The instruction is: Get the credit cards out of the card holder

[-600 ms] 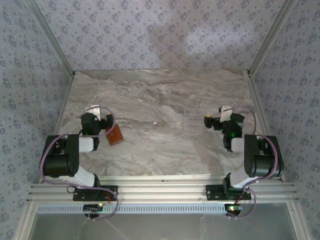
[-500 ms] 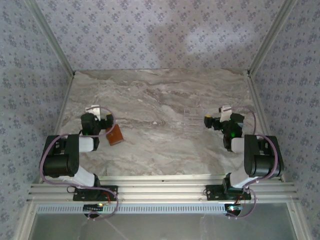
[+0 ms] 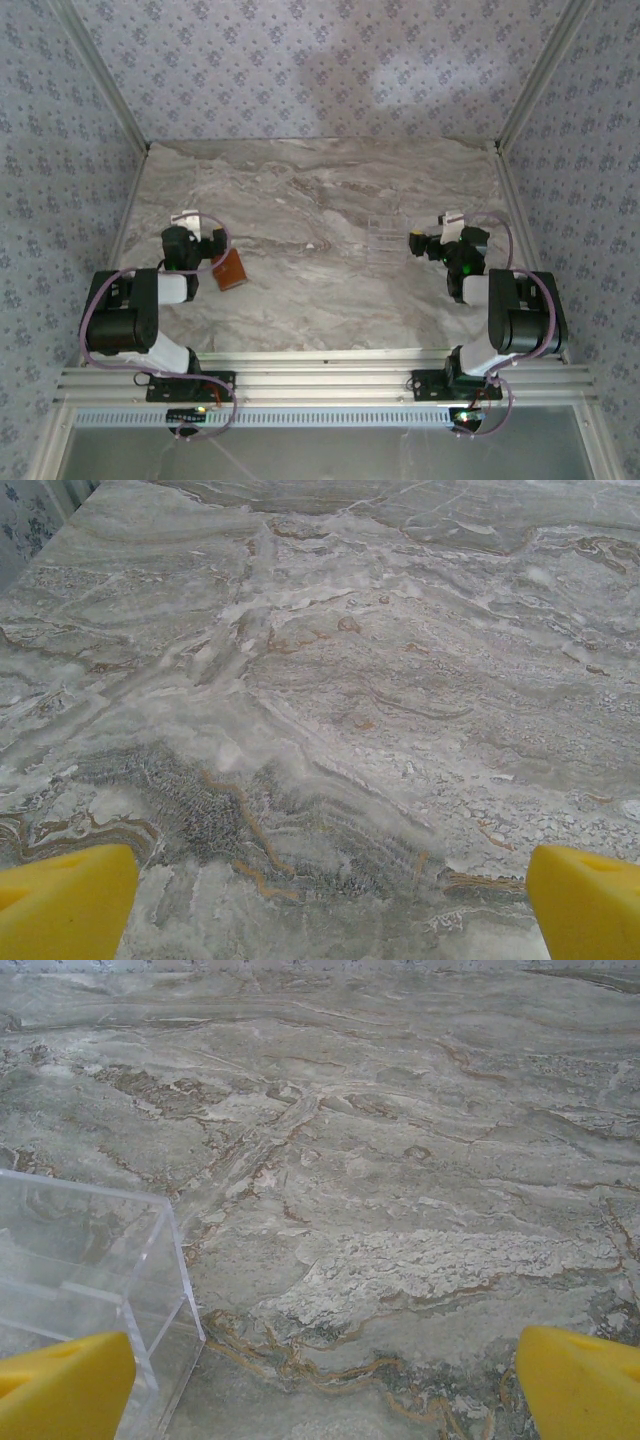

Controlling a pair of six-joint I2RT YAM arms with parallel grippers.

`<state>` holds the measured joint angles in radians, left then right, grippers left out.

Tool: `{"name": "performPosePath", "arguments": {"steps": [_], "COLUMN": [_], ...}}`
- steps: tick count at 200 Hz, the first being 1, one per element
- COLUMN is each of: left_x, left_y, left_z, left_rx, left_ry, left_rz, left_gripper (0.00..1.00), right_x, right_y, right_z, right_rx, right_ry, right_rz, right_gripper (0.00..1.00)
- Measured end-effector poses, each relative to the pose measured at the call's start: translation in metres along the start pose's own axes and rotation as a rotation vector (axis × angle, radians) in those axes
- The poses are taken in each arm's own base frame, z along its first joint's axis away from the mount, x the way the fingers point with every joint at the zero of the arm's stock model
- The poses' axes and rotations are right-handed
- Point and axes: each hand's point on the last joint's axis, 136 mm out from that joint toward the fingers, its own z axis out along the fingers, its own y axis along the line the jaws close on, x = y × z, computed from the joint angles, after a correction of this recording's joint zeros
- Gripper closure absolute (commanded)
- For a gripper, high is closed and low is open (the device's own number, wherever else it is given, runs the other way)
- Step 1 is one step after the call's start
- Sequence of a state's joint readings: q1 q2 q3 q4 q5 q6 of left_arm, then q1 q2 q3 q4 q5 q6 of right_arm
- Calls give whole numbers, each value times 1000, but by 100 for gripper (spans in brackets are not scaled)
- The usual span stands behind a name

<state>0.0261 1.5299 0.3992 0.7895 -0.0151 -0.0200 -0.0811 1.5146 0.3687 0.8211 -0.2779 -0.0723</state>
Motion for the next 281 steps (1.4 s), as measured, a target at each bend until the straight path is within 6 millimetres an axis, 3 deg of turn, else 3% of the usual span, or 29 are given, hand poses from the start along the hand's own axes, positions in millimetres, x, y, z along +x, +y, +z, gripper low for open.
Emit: {"name": "performPosePath", "arguments": {"steps": [121,149,174,198,220,281], "left_x": [1,-22,-58,-76,-76,-49], "left_y": [0,-1,-1,1,-1,-18], "left_z": [-3,-18,-33,-46,-53,-72], "left_rx": [-15,-66,-106,-125,-123,-82], "left_ry": [14,-5,-40,-10,82,373], "left_rz": [4,13,-40,-137,-222,-352], "left_gripper": [1,0,1,1,1,1], "right_x": [0,-13,-44,-66,-73,-40], "right_y": [1,4,4,7,14,41], "right_z": [-1,-8,-16,-27,-34,-38], "right_rx": [23,39,61,69,59,1], "right_ry": [9,26,25,49,117,423], "right_rz": [-7,-12,-15,23,82,267], "right_gripper": [0,0,0,6,15,39]}}
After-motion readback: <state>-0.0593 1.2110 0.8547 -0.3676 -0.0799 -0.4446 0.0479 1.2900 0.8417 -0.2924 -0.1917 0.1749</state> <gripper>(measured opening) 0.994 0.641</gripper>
